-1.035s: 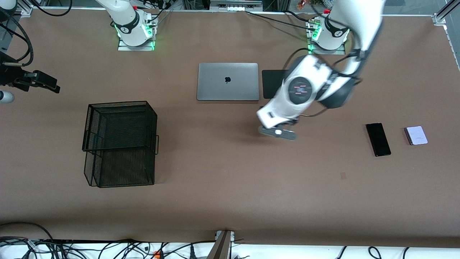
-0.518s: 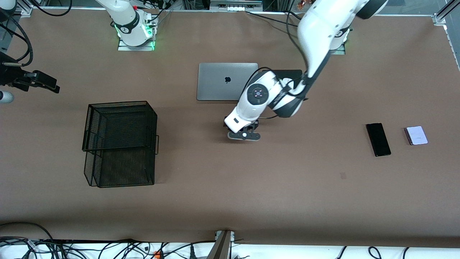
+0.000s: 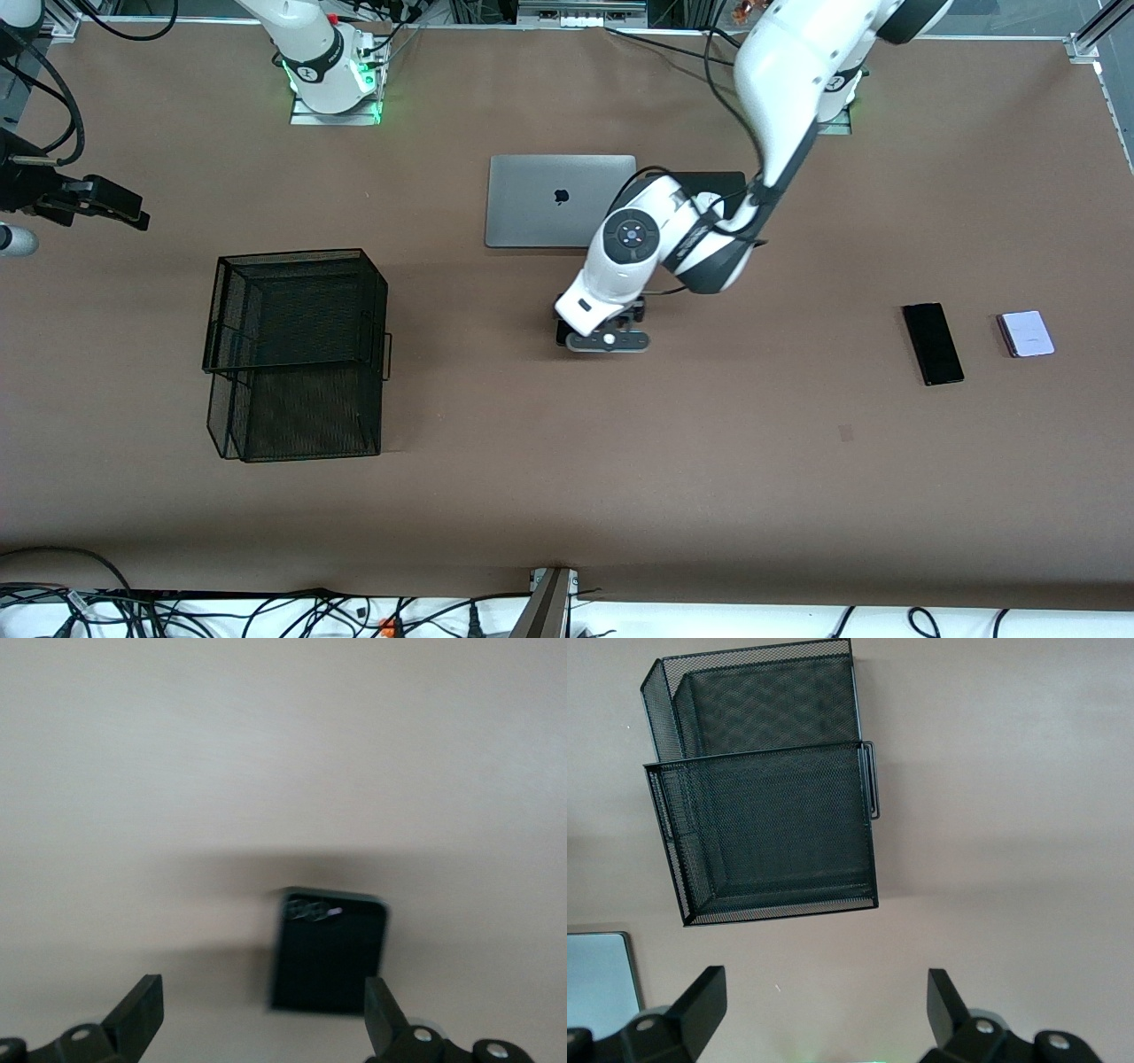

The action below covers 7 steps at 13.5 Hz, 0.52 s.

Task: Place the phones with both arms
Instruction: 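Release the flip phone with the left gripper while the right gripper approaches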

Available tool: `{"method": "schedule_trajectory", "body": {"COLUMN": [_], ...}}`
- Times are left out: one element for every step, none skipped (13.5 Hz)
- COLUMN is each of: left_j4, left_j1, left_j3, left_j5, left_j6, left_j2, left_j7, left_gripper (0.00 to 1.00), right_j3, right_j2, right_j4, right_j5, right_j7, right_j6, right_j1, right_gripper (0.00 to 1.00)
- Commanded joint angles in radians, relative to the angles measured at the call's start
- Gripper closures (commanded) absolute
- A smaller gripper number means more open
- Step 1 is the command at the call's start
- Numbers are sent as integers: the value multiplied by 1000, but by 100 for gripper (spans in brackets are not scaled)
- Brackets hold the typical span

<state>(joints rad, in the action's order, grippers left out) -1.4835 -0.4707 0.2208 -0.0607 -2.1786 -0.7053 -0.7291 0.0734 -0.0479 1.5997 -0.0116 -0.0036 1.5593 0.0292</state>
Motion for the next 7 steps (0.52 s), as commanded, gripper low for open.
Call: {"method": "schedule_trajectory", "body": {"left_j4": [-21, -20, -18, -20, -20, -18, -20], "left_j1": [111, 147, 200, 249, 292, 341, 380], "left_j3": [9, 2, 2, 3, 0, 2, -1], "left_j5": [-24, -24, -25, -24, -24, -25, -25], "left_j6": [161, 218, 256, 290, 333, 365, 397], "left_j2": [119, 150, 174, 200, 231, 269, 306], "left_j7": [106, 187, 280, 386, 475, 532, 589], "left_gripper": [0, 0, 0, 0, 0, 0, 0], "right_j3": [-20, -23, -23, -24, -26, -26, -26], "right_j2": [-19, -53, -91, -130, -162, -196, -236], "right_j4": [-1, -26, -52, -76, -87, -98, -119], "right_j5": [10, 10, 15, 25, 36, 35, 36], "right_j7": [10, 11, 45, 129, 217, 290, 368], "right_j6": [15, 24, 36, 53, 92, 146, 195], "right_j1": [50, 98, 139, 182, 239, 308, 377], "right_gripper": [0, 0, 0, 0, 0, 0, 0]}}
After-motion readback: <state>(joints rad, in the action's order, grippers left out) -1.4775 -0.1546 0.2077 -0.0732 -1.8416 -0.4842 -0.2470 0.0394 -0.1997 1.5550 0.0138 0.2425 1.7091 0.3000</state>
